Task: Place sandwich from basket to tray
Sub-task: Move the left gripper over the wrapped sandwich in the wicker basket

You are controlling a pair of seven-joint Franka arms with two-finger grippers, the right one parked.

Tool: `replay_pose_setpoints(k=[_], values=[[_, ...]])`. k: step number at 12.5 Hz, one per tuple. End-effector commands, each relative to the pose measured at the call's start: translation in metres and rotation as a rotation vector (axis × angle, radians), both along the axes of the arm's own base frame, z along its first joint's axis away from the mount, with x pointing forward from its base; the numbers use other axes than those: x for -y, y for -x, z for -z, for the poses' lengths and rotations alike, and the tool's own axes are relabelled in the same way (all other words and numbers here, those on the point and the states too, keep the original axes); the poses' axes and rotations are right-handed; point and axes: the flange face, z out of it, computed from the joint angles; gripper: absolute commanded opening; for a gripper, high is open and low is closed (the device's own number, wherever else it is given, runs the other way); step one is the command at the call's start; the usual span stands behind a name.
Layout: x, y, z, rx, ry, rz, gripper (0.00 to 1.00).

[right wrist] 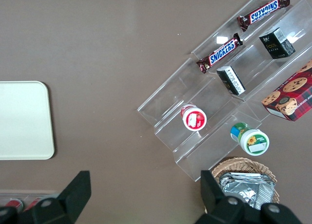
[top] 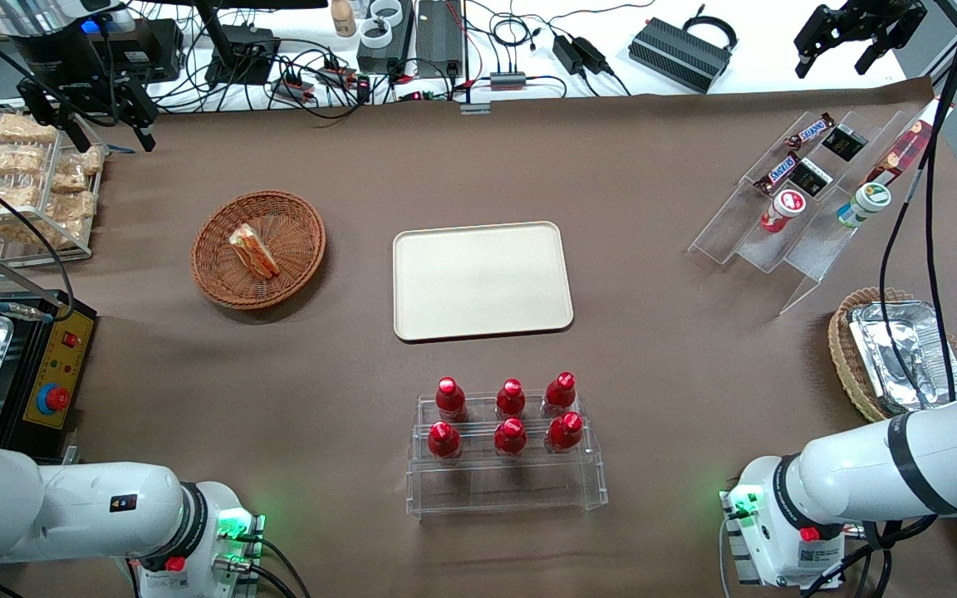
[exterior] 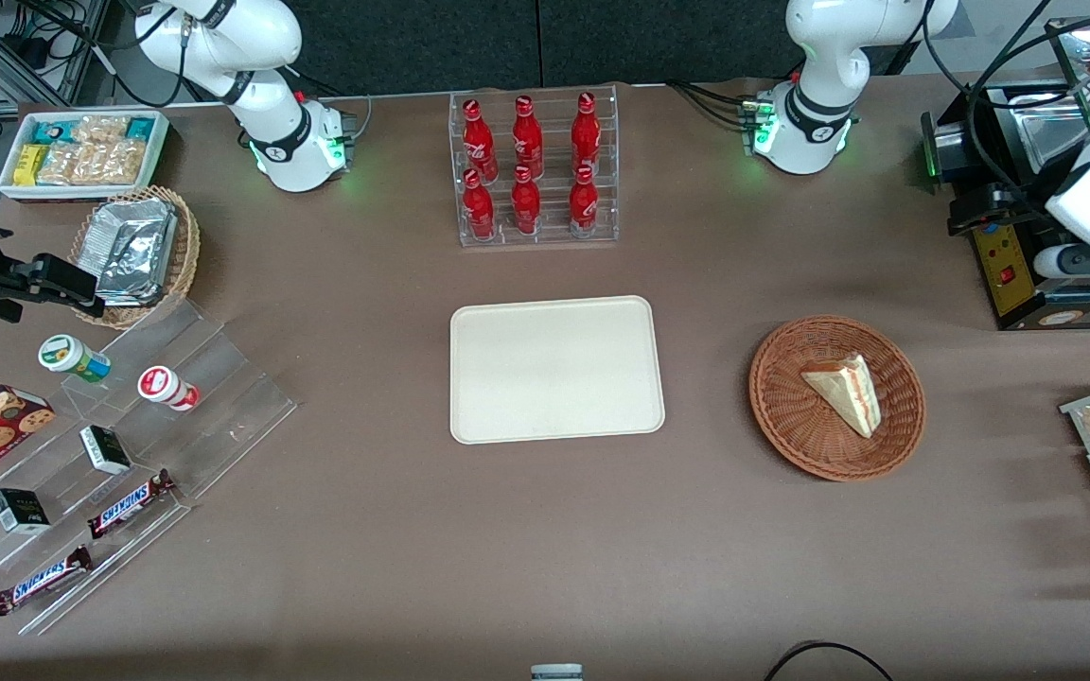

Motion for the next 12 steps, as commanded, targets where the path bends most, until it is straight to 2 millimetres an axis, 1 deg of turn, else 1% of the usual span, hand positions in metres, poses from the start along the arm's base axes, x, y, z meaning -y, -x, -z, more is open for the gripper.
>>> replay_pose_setpoints(k=[1, 2, 3, 6, 9, 12], values=[[-0.006, 0.004, -0.008, 0.015, 0.001, 0.006, 1.0], [-0.005, 0.003, -0.007, 0.025, 0.001, 0.01, 1.0], [-0.004, 0.001, 0.0, 0.023, 0.001, 0.011, 1.0], [-0.003, -0.007, 0.048, 0.048, -0.002, -0.002, 1.0], [-0.001, -0.016, 0.094, 0.129, -0.004, -0.006, 1.0], [0.002, -0.016, 0.152, 0.187, -0.019, -0.116, 1.0]])
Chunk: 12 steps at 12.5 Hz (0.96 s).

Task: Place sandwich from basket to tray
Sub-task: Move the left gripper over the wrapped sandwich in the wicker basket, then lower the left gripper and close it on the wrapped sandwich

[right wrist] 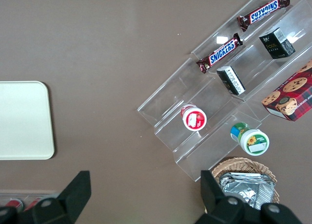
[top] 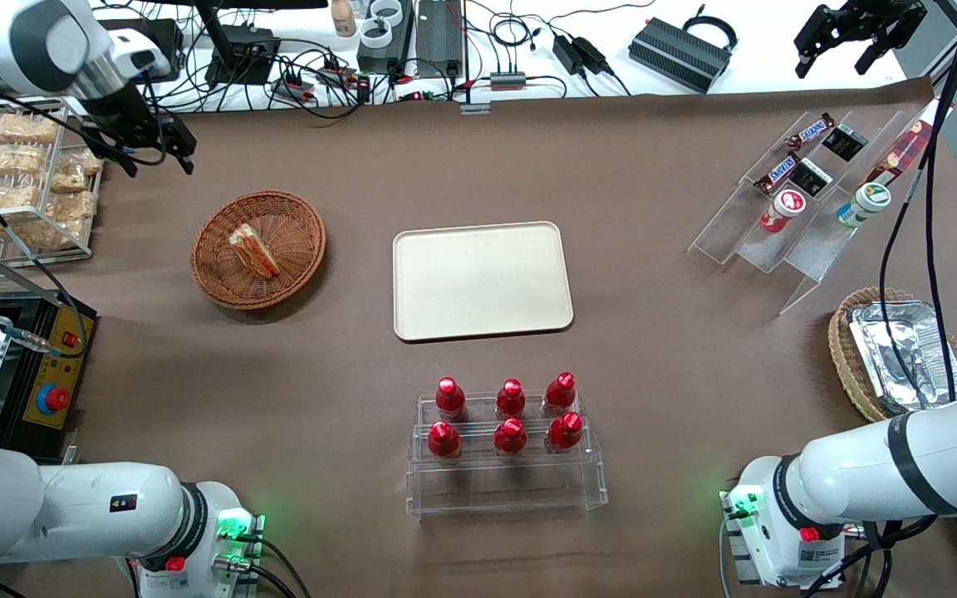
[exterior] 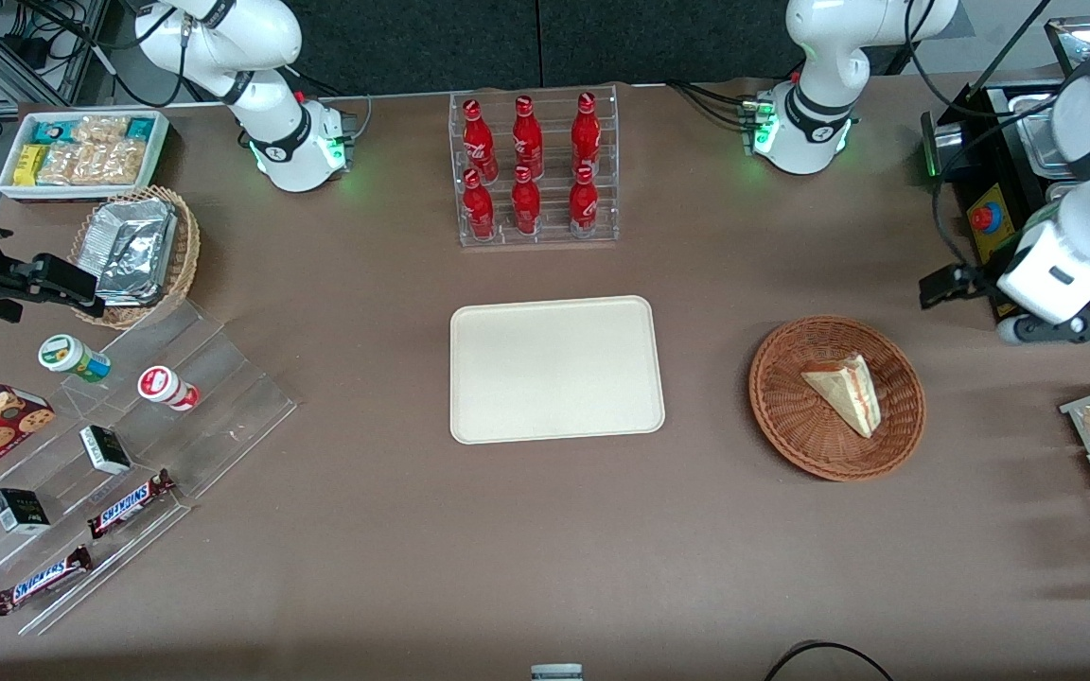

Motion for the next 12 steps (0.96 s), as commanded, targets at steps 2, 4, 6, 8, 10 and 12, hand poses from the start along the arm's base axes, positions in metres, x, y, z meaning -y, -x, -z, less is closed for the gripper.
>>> replay_pose_setpoints(k=[2, 4, 6, 8, 10, 12], values=[[0.009, 0.011, 0.054, 0.08, -0.008, -0.127, 1.0], [0.014, 0.01, 0.088, 0.128, -0.004, -0.204, 1.0], [0.017, 0.002, 0.114, 0.163, 0.003, -0.303, 1.0], [0.03, -0.006, 0.138, 0.181, 0.012, -0.401, 1.0], [0.041, -0.013, 0.164, 0.195, 0.021, -0.452, 1.0], [0.042, -0.013, 0.18, 0.176, 0.017, -0.477, 1.0]])
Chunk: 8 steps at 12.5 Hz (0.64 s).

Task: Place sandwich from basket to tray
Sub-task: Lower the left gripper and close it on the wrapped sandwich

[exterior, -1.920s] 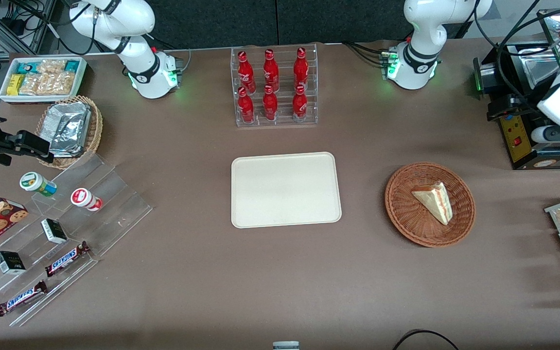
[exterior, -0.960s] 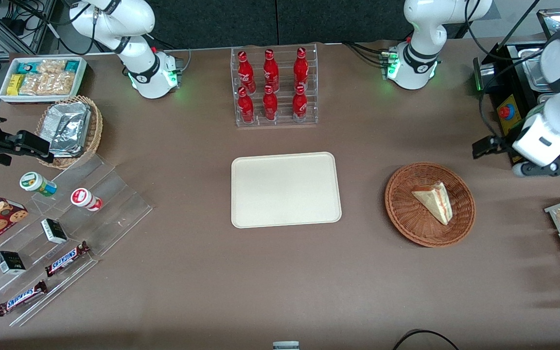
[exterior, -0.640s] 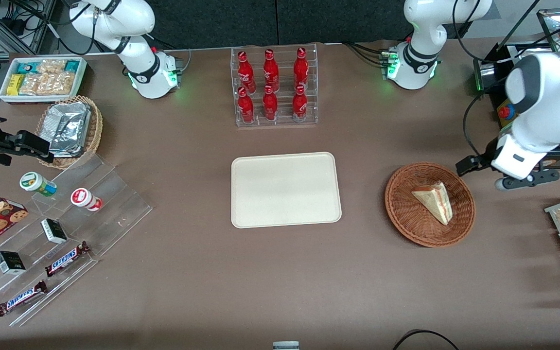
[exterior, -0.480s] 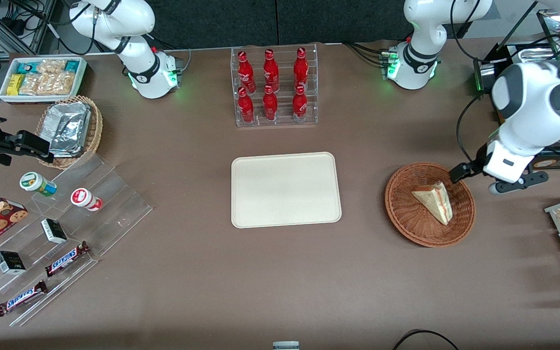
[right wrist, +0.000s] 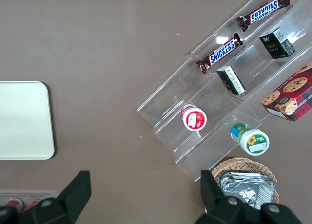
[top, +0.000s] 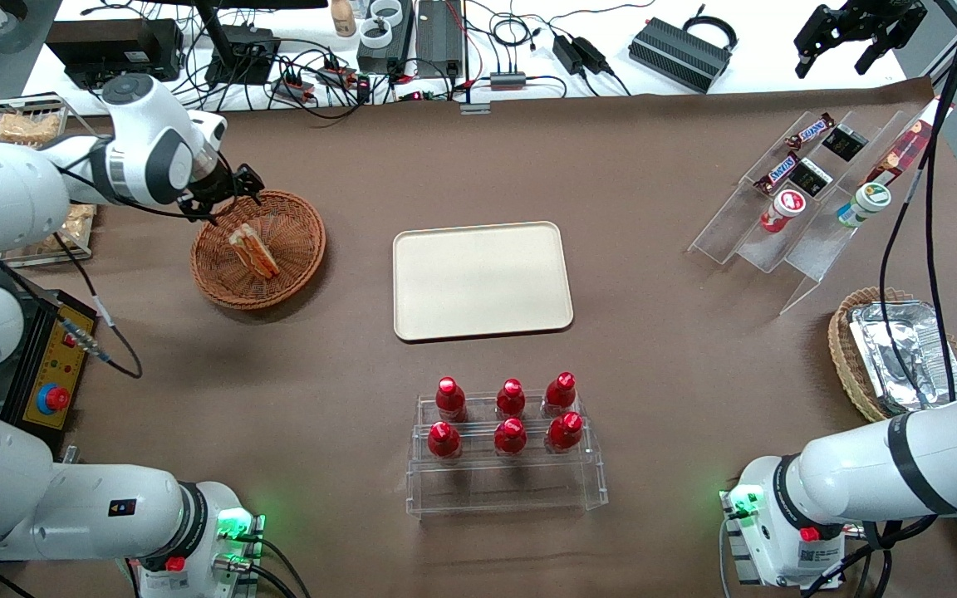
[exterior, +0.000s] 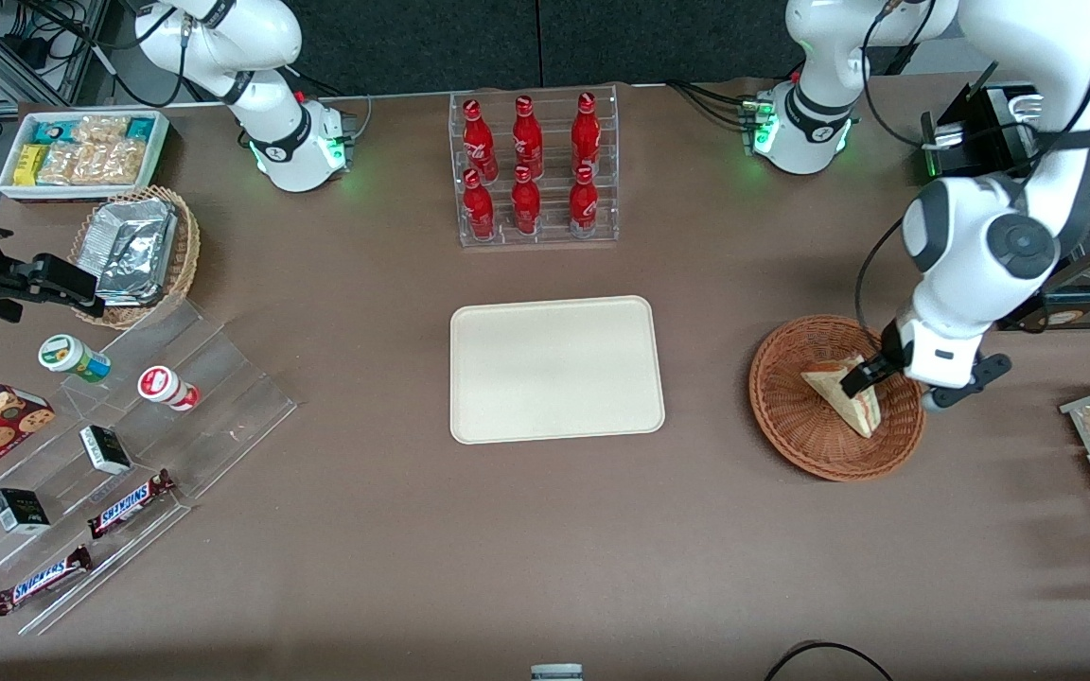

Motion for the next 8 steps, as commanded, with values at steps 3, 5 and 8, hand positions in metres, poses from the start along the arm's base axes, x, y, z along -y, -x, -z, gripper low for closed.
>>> replay_pose_setpoints(k=[3, 5, 8], values=[[0.0, 0.0, 0.032, -0.044, -0.003, -0.032, 1.0], [-0.002, 0.004, 0.04, -0.064, -0.005, -0.035, 1.0], [-0.004, 0.011, 0.057, -0.104, -0.008, -0.042, 0.92]])
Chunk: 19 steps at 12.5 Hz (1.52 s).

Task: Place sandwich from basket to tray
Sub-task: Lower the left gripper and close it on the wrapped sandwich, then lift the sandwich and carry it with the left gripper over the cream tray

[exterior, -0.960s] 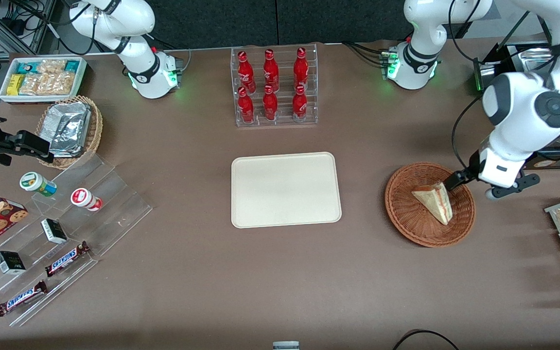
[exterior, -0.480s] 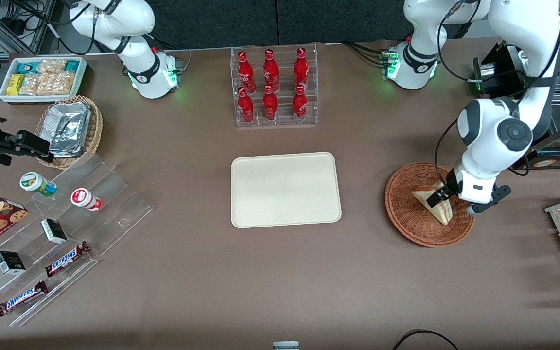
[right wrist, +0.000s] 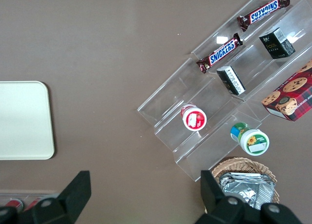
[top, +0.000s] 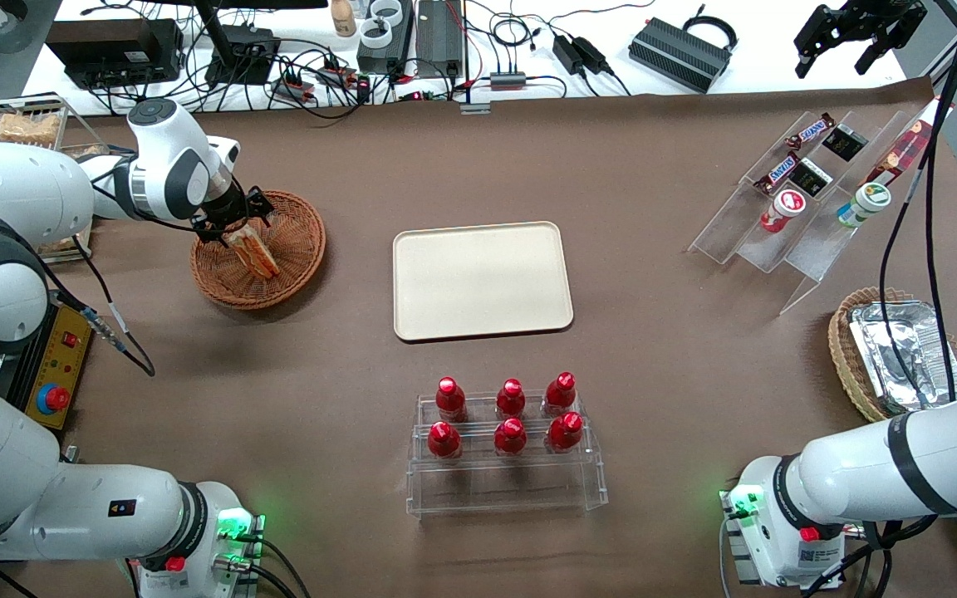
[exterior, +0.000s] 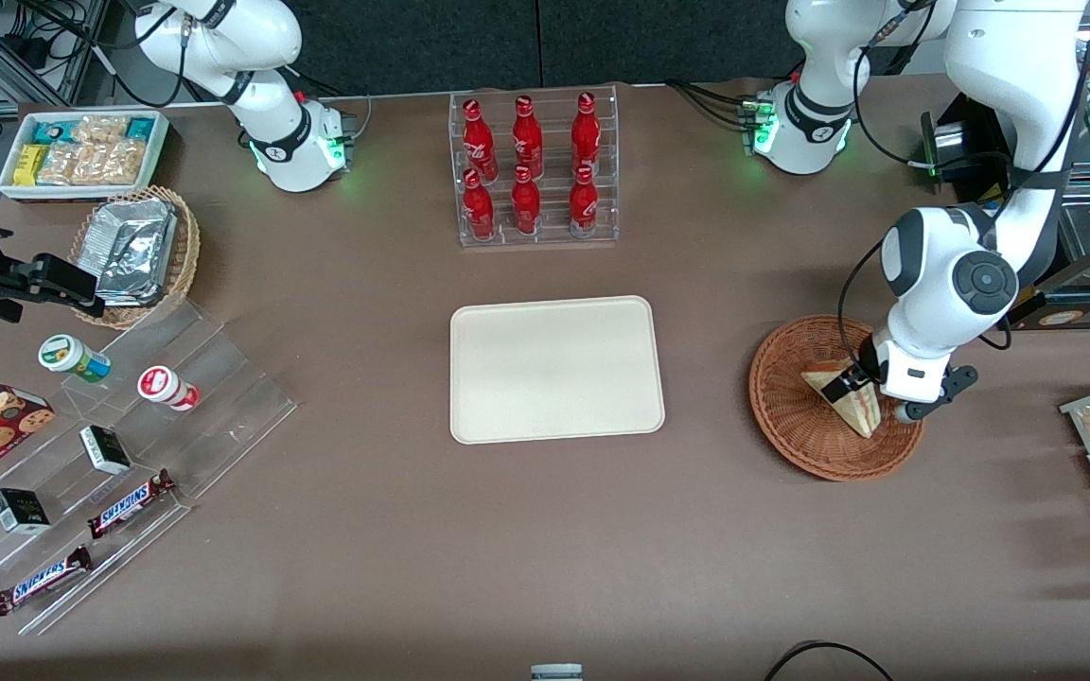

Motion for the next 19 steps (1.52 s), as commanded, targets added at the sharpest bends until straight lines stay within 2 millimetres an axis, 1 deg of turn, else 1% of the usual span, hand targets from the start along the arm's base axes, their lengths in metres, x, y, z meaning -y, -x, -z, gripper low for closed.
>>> replay_pose_setpoints(k=[1, 2, 3, 4, 5, 7, 8, 10, 12, 13, 15, 17, 19], values=[[-0.002, 0.007, 0.011, -0.025, -0.006, -0.044, 0.69], [-0.002, 0.007, 0.013, -0.028, -0.007, -0.081, 0.37], [-0.003, 0.007, 0.014, -0.031, -0.008, -0.089, 0.08], [-0.003, 0.008, 0.016, -0.046, -0.01, -0.086, 0.0], [-0.002, 0.009, 0.021, -0.07, -0.018, -0.076, 0.0], [-0.003, 0.009, 0.019, -0.088, -0.058, -0.031, 0.0], [-0.003, 0.005, 0.011, -0.104, -0.068, -0.023, 0.0], [0.006, -0.011, -0.016, -0.141, -0.087, -0.002, 0.0], [0.041, -0.027, -0.055, -0.174, -0.104, 0.05, 0.0], [0.065, -0.035, -0.075, -0.174, -0.105, 0.076, 0.0], [0.125, -0.038, -0.104, -0.151, -0.102, 0.165, 0.0], [0.193, -0.035, -0.11, -0.13, -0.062, 0.248, 0.0], [0.253, -0.027, -0.111, -0.116, -0.044, 0.327, 0.0]])
